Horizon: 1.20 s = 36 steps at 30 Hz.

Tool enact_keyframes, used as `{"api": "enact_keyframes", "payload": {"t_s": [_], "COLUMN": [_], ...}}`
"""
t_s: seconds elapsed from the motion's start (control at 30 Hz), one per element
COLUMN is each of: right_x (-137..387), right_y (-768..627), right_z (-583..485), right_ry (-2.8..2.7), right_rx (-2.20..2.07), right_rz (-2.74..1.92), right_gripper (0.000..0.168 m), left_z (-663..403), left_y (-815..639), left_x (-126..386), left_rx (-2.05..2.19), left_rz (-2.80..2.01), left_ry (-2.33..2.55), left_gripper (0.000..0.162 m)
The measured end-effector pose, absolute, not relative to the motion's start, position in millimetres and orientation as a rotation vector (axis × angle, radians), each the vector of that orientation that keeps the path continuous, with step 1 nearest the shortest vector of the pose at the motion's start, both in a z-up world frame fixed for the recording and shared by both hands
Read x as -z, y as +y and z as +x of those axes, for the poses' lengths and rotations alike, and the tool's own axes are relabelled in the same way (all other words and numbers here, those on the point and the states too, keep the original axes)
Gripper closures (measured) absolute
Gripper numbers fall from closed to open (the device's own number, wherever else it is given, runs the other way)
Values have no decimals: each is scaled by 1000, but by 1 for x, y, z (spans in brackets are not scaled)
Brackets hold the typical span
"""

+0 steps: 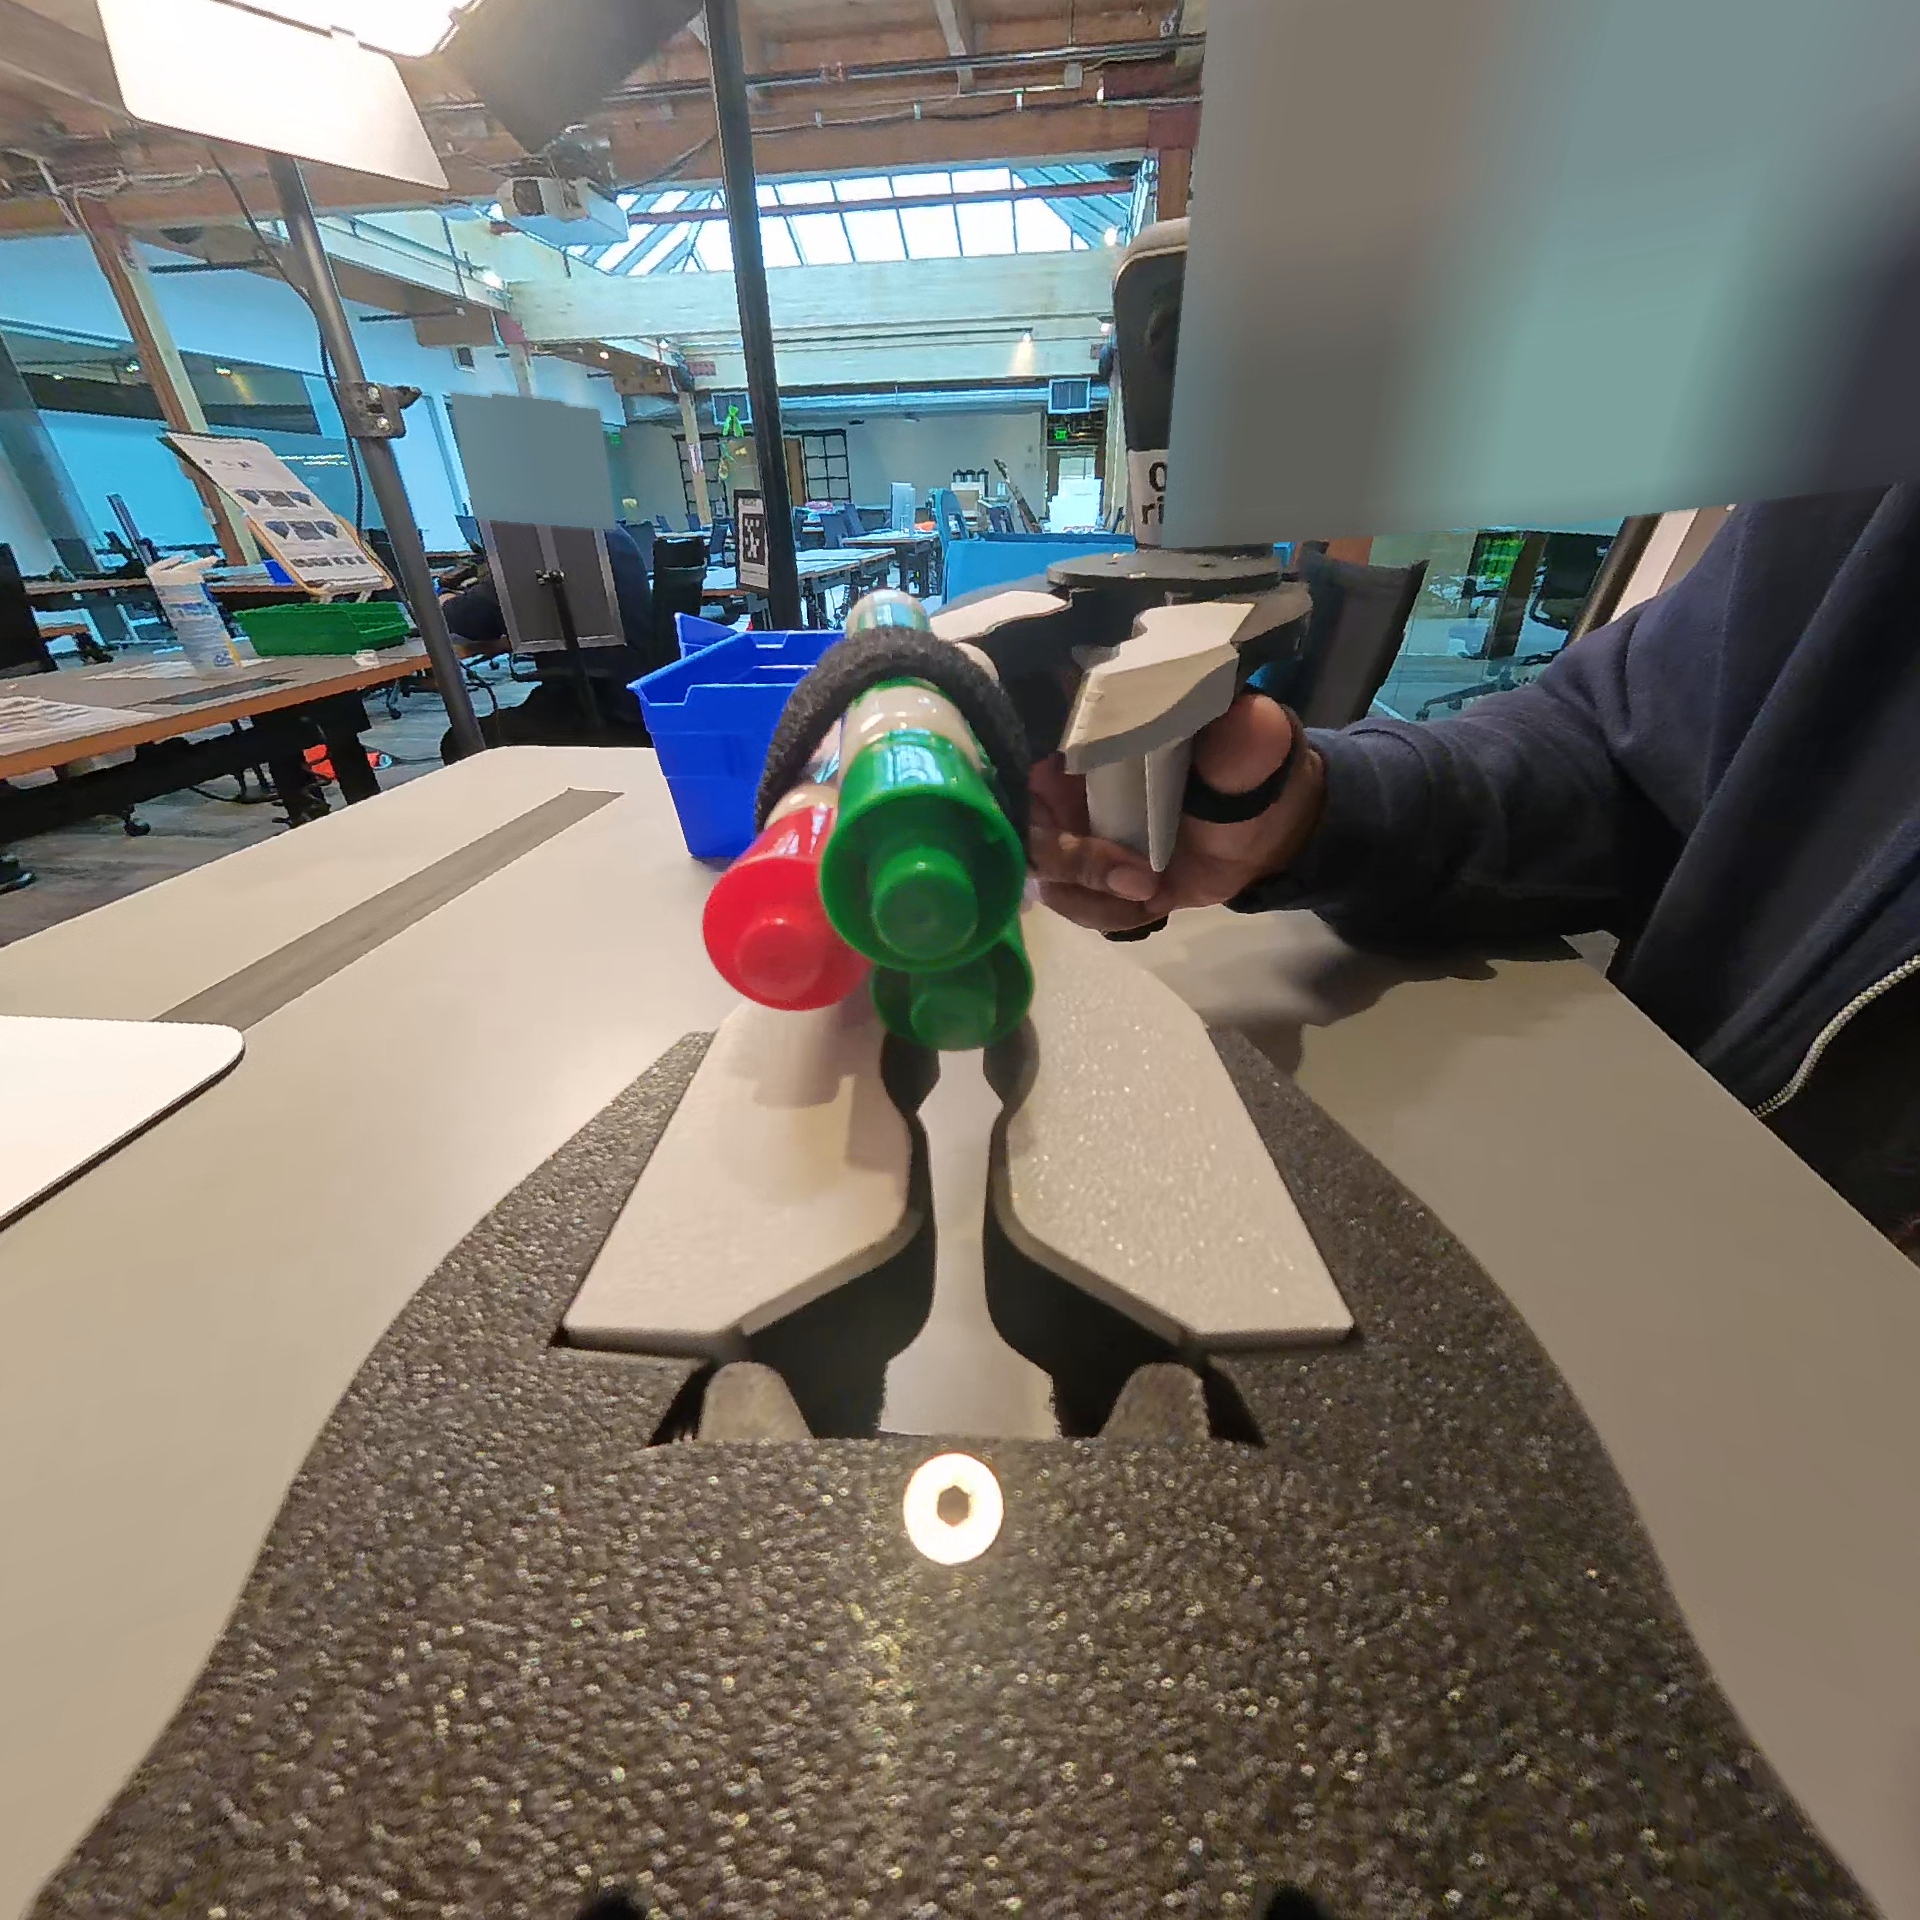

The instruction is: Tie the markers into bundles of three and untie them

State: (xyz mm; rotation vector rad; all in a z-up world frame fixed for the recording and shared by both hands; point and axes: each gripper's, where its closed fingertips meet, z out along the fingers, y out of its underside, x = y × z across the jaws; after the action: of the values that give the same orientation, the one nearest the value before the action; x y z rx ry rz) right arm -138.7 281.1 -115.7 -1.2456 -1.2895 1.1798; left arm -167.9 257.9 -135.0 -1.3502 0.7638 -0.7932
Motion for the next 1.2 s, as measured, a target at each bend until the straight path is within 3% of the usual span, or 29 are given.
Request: {"api": "enact_keyframes", "payload": {"t_s": [1.0, 1.2], "right_x": [115, 104], "right_y": [273, 287], "right_z": [-148, -141], "right_ry": [-1275, -1163], "right_rx": [-1059, -1214], "right_rz": [-1239, -1278], "right_gripper": [116, 103], "left_z": [-179, -174], "left_y": [265, 260], "left_x": [129, 129], "left_rx": [830, 839], "left_rz": [-1339, -1321], "left_ry": [651, 688], "left_gripper": [159, 159]}}
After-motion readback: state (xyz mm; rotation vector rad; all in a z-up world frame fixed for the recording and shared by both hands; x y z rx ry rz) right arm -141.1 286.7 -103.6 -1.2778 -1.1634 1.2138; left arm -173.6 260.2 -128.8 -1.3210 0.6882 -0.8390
